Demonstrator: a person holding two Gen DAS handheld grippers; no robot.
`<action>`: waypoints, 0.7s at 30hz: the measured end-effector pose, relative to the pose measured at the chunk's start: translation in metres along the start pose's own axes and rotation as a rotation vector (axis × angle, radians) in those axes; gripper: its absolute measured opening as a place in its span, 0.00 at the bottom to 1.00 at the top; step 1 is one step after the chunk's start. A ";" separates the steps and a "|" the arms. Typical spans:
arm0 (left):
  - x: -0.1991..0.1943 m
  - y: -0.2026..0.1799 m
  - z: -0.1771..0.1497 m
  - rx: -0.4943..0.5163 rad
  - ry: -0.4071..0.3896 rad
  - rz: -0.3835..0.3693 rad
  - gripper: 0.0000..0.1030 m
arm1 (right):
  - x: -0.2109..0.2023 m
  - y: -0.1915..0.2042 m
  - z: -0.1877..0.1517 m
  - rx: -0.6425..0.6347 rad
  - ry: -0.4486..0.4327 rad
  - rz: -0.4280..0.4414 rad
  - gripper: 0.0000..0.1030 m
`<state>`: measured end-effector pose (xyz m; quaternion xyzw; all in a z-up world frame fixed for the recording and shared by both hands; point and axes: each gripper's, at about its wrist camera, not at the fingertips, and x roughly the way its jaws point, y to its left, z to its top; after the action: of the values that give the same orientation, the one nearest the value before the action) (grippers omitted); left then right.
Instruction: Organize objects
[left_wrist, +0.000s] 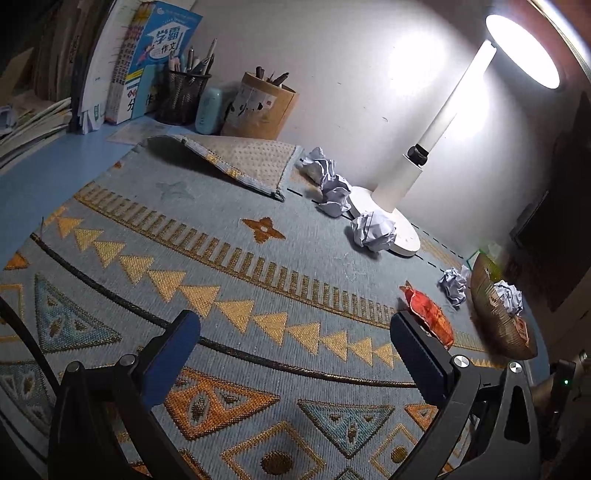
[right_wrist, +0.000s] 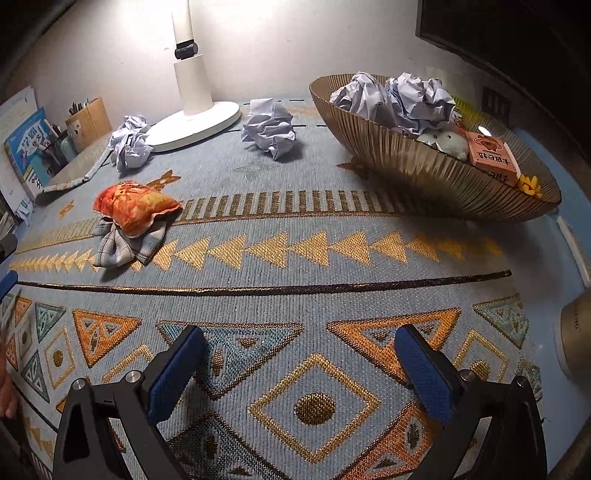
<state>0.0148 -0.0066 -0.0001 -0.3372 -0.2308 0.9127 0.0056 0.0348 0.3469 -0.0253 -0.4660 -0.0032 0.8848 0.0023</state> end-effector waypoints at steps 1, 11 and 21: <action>0.000 -0.001 0.000 -0.003 -0.001 0.030 1.00 | 0.000 0.000 0.000 -0.001 0.000 0.000 1.00; 0.060 -0.069 0.093 0.301 0.102 -0.057 1.00 | 0.001 0.002 0.001 -0.010 0.002 0.006 1.00; 0.196 -0.055 0.144 0.098 0.227 -0.142 0.81 | 0.005 0.006 0.005 -0.040 0.006 0.031 1.00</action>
<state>-0.2337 0.0148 -0.0013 -0.4205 -0.2073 0.8761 0.1126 0.0277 0.3408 -0.0269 -0.4684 -0.0135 0.8832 -0.0205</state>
